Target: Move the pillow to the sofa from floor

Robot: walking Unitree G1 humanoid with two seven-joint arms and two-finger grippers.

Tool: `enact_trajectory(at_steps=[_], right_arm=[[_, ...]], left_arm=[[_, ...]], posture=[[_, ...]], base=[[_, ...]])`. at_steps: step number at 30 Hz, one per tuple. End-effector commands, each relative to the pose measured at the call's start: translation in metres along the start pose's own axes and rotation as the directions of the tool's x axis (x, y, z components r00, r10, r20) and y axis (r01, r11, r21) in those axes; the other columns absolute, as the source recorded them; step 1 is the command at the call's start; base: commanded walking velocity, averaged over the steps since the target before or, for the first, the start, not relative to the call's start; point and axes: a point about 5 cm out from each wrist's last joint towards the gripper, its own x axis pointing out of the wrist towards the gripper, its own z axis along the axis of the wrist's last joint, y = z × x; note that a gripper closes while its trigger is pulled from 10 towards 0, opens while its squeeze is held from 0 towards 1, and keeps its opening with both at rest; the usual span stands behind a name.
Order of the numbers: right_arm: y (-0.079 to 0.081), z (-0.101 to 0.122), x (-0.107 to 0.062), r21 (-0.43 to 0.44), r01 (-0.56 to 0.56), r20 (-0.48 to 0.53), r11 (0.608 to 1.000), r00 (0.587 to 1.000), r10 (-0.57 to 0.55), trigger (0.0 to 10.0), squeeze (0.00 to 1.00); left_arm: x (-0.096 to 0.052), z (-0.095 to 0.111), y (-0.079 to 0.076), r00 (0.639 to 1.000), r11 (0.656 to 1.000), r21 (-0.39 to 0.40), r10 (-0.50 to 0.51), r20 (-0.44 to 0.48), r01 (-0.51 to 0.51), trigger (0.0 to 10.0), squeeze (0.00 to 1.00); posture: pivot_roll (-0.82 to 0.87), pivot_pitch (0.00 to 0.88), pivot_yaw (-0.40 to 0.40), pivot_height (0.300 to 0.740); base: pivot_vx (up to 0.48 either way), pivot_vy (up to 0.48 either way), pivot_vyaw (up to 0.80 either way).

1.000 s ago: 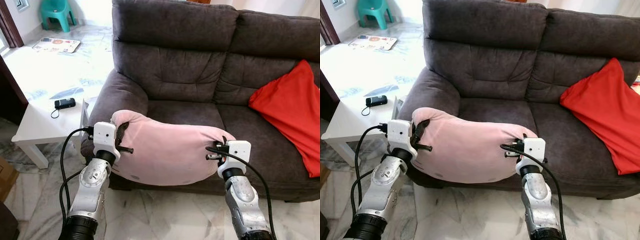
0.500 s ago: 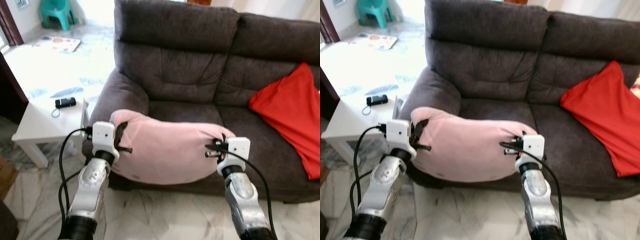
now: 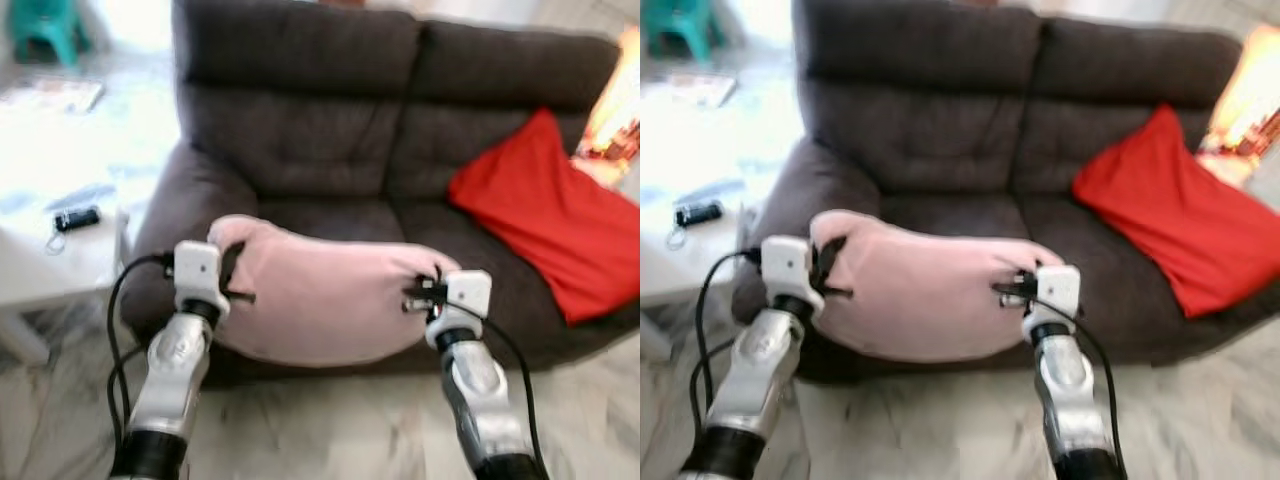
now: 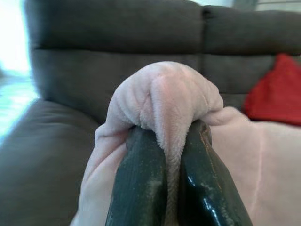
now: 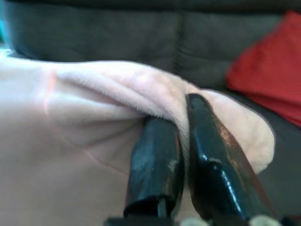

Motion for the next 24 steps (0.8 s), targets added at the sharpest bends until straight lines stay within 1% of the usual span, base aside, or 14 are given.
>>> enact_trajectory(at_steps=[1,3,8,10,11,18,24], right_arm=[[-0.012,0.024,0.006,0.004,0.046,0.113,0.999,0.992,-0.046,10.0,0.00],[-0.009,0.024,0.008,-0.003,0.022,0.113,1.000,0.993,-0.022,10.0,0.00],[-0.006,0.027,0.009,-0.006,0.008,0.127,1.000,0.992,-0.007,10.0,0.00],[-0.004,0.030,0.009,-0.003,-0.001,0.141,1.000,0.990,0.002,10.0,0.00],[-0.004,0.030,0.009,-0.003,-0.001,0.141,1.000,0.990,0.002,10.0,0.00],[0.003,0.040,0.008,-0.040,-0.087,0.177,0.995,0.980,0.093,10.0,0.00],[0.002,0.043,0.010,-0.040,-0.094,0.186,0.995,0.978,0.099,10.0,0.00]], left_arm=[[0.002,0.010,0.005,0.999,1.000,0.018,0.015,0.051,-0.016,10.0,0.00],[0.002,0.010,0.007,0.998,0.999,0.020,0.024,0.051,-0.025,10.0,0.00],[-0.001,0.009,0.010,0.998,0.999,0.023,0.032,0.047,-0.034,10.0,0.00],[-0.005,0.007,0.015,0.997,0.998,0.012,0.065,0.036,-0.066,10.0,0.00],[-0.005,0.007,0.015,0.997,0.998,0.012,0.065,0.036,-0.066,10.0,0.00],[-0.017,0.011,0.027,0.990,0.990,0.037,0.132,0.050,-0.134,10.0,0.00],[-0.018,0.013,0.028,0.987,0.988,0.037,0.148,0.057,-0.151,10.0,0.00]], posture=[[0.11,0.000,-0.119,0.740],[0.12,0.000,-0.120,0.740],[0.11,0.000,-0.116,0.740],[0.11,0.000,-0.113,0.740],[0.11,0.000,-0.113,0.740],[0.12,0.000,-0.112,0.740],[0.12,0.000,-0.115,0.740]], base=[[0.000,0.000,0.00],[0.000,0.000,0.00],[0.000,0.000,0.00],[0.000,0.000,0.00],[0.000,0.000,0.00],[0.000,0.000,0.00],[0.000,0.000,0.76]])
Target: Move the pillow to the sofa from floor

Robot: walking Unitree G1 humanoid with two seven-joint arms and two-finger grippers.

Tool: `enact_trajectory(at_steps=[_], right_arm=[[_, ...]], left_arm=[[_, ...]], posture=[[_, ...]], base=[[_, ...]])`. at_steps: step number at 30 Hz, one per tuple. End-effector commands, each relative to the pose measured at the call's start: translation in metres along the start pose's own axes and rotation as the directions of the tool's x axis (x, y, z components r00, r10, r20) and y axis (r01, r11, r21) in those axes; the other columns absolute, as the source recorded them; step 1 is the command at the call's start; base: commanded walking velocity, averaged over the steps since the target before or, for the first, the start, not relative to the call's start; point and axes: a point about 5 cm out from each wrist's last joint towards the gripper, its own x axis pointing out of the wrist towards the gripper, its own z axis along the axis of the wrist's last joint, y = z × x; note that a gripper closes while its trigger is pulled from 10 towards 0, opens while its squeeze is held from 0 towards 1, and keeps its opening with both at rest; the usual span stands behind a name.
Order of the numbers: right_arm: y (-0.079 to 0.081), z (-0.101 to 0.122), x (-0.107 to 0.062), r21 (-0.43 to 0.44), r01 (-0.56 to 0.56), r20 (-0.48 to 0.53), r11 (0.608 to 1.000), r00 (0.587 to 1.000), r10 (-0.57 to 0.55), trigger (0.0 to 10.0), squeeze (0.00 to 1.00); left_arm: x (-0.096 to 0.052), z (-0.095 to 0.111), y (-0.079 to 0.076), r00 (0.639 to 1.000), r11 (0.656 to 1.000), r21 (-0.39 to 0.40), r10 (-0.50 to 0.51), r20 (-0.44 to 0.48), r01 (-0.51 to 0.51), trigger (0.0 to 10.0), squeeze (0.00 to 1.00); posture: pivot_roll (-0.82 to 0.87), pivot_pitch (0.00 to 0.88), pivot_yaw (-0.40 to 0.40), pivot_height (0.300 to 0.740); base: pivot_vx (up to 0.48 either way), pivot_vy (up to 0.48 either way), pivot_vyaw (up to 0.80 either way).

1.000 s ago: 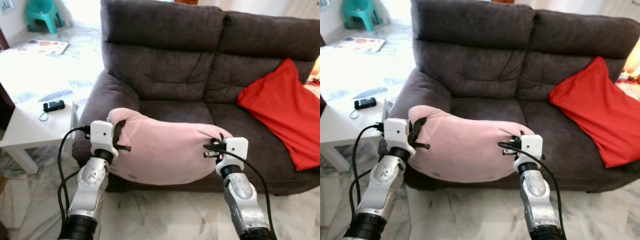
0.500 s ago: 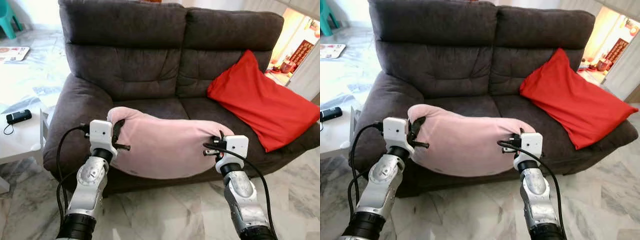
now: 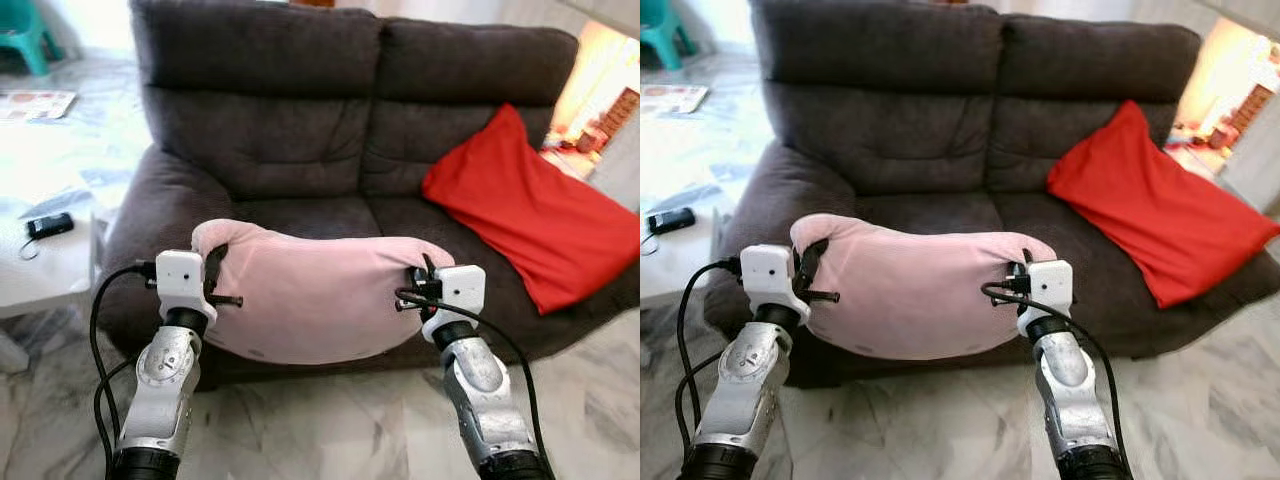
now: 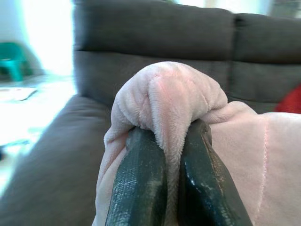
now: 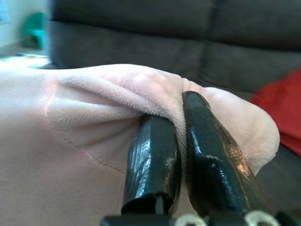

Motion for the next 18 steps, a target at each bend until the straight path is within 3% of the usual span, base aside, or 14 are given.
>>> enact_trajectory(at_steps=[1,5,18], right_arm=[[-0.0089,0.0213,0.0055,-0.006,0.023,0.099,1.000,0.995,-0.023,10.0,0.00],[-0.0081,0.0211,0.0054,-0.003,0.018,0.096,1.000,0.995,-0.017,10.0,0.00],[-0.0064,0.0216,0.0050,0.001,0.018,0.096,1.000,0.995,-0.018,10.0,0.00]], left_arm=[[0.0044,0.0152,0.0072,0.997,0.999,0.008,0.047,0.059,-0.048,10.0,0.00],[0.0071,0.0176,0.0033,0.997,0.999,0.004,0.035,0.067,-0.036,10.0,0.00],[0.0079,0.0174,0.0004,0.998,1.000,-0.002,0.016,0.062,-0.016,10.0,0.00]], posture=[[0.12,0.000,-0.114,0.740],[0.12,0.000,-0.109,0.740],[0.12,0.000,-0.110,0.740]], base=[[0.000,0.000,0.80],[0.000,0.000,0.67],[0.000,0.000,0.00]])
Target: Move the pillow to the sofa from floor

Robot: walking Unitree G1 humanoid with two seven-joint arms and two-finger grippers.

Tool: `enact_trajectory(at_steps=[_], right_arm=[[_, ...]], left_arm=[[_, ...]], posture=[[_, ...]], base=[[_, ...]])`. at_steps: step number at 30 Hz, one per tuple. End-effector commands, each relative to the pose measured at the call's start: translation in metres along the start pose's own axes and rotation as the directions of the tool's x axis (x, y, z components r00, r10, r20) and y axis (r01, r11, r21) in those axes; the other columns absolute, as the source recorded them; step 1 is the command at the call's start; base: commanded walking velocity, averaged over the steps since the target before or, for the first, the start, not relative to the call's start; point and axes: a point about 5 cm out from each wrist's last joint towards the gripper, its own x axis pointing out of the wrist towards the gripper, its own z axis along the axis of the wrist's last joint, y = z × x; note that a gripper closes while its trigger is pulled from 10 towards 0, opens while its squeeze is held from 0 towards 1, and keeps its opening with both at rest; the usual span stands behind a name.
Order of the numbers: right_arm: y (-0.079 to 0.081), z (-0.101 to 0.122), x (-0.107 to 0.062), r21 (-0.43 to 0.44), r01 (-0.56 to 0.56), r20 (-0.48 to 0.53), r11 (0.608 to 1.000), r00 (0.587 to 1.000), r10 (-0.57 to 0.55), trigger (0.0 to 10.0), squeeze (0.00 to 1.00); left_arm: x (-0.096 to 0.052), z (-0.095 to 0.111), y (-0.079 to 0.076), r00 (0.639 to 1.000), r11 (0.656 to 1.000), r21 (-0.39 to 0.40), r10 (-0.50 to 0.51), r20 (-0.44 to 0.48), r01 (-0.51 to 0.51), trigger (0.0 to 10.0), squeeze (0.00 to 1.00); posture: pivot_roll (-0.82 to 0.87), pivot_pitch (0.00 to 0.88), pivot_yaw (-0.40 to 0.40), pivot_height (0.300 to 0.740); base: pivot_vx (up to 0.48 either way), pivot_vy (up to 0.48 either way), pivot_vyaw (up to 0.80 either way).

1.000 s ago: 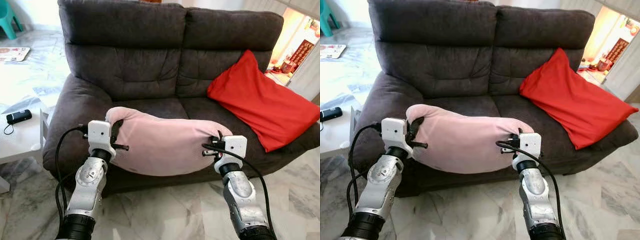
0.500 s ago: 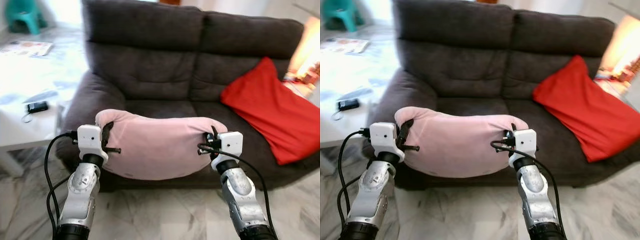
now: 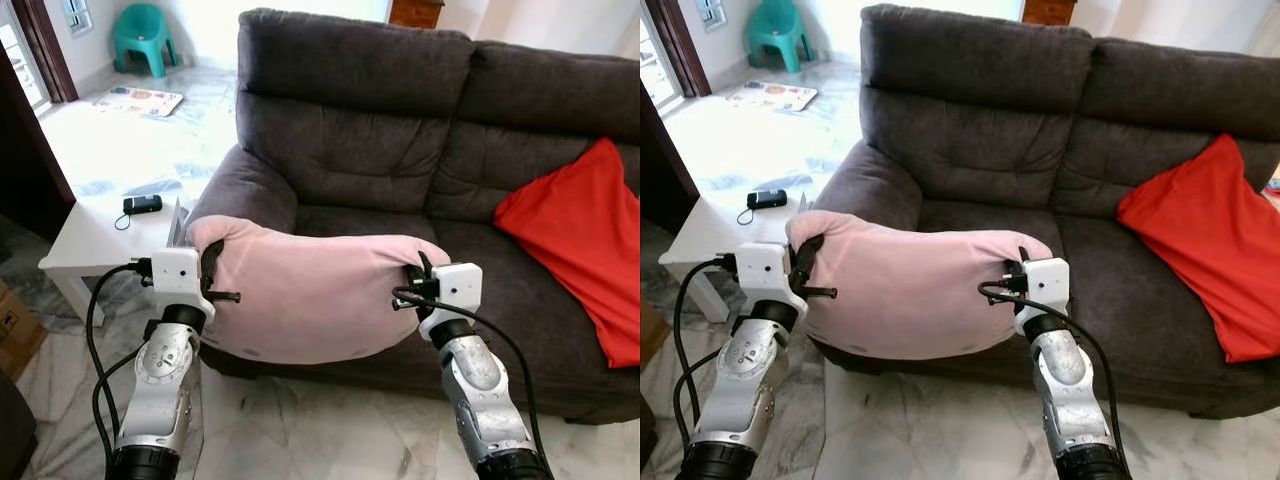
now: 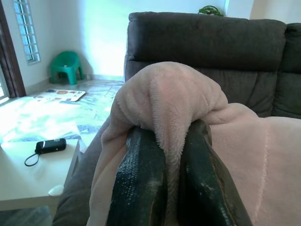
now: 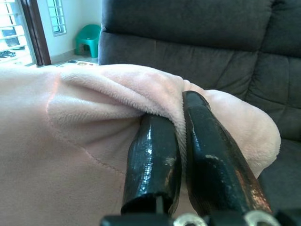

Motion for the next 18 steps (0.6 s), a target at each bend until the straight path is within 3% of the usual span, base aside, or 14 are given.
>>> enact_trajectory(at_steps=[1,8,12,18], right_arm=[[-0.0094,0.0208,0.0042,-0.009,0.034,0.092,0.999,0.995,-0.034,10.0,0.00],[-0.0088,0.0237,0.0042,-0.023,0.024,0.104,0.999,0.994,-0.022,10.0,0.00],[-0.0088,0.0239,0.0049,-0.016,0.022,0.102,1.000,0.995,-0.020,10.0,0.00],[-0.0075,0.0295,0.0072,-0.007,0.017,0.119,1.000,0.993,-0.016,10.0,0.00]], left_arm=[[0.0059,0.0137,-0.0002,0.998,1.000,0.006,0.000,0.056,0.000,10.0,0.00],[0.0069,0.0150,-0.0017,0.998,1.000,0.000,-0.001,0.059,0.001,10.0,0.00],[0.0072,0.0151,-0.0023,0.998,1.000,-0.002,-0.001,0.060,0.001,10.0,0.00],[0.0082,0.0178,-0.0009,0.998,1.000,-0.002,0.004,0.070,-0.003,10.0,0.00]], posture=[[0.12,0.000,-0.110,0.740],[0.12,0.000,-0.116,0.740],[0.12,0.000,-0.118,0.740],[0.12,0.000,-0.120,0.740]], base=[[0.000,0.000,0.00],[0.000,0.000,0.15],[0.251,0.000,0.52],[0.252,0.000,0.00]])
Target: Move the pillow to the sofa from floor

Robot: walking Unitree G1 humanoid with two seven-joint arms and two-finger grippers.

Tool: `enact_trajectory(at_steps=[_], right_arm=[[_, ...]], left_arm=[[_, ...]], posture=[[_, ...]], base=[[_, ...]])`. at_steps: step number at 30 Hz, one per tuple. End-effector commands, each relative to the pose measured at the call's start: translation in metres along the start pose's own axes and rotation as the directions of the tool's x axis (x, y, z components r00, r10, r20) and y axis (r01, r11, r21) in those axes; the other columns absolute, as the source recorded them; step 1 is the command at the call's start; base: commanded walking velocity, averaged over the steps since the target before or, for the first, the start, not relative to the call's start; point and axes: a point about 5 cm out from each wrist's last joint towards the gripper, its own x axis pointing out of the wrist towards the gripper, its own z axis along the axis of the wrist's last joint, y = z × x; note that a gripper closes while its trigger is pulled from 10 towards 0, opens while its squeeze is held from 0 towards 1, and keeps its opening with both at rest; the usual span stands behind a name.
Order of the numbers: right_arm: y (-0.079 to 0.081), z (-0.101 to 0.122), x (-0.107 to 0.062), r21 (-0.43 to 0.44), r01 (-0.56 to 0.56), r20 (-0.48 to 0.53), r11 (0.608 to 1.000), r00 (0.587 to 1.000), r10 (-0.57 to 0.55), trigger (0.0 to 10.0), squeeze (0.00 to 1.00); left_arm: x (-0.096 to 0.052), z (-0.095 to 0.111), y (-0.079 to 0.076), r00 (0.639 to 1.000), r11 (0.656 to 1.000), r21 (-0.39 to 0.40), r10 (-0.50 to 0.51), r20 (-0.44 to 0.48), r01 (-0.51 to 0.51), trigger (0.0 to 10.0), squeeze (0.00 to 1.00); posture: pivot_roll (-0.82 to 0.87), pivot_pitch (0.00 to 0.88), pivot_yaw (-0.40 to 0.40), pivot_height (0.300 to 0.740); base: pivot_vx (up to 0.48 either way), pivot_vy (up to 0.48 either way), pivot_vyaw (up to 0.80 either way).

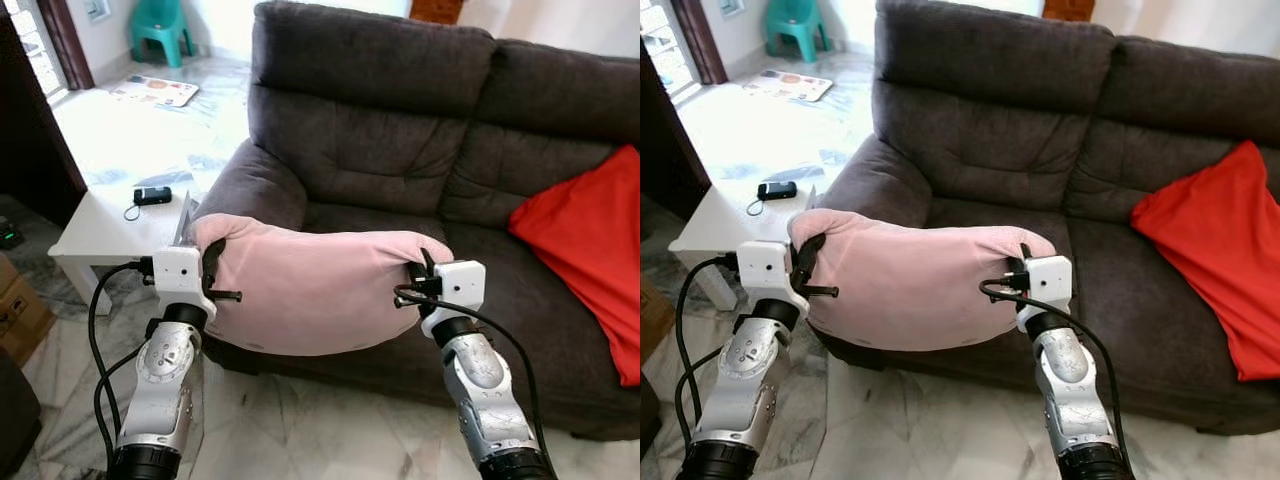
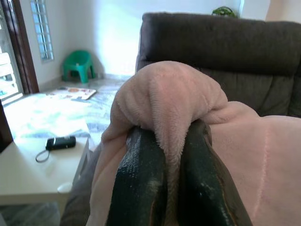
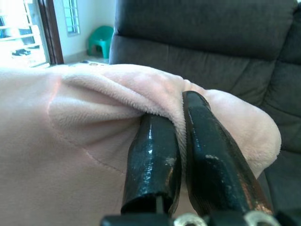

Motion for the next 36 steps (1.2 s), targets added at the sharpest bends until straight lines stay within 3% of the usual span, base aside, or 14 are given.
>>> enact_trajectory(at_steps=[1,36], right_arm=[[-0.007,0.025,0.007,0.001,0.023,0.105,1.000,0.994,-0.023,10.0,0.00],[-0.003,0.037,0.010,-0.004,-0.007,0.140,1.000,0.990,0.007,10.0,0.00]], left_arm=[[0.007,0.016,0.000,0.998,1.000,0.003,0.004,0.063,-0.004,10.0,0.00],[0.019,0.034,0.008,0.992,1.000,0.010,0.023,0.122,-0.024,10.0,0.00]], posture=[[0.12,0.000,-0.120,0.740],[0.12,0.000,-0.127,0.740]], base=[[0.251,0.000,0.00],[0.267,0.000,0.05]])
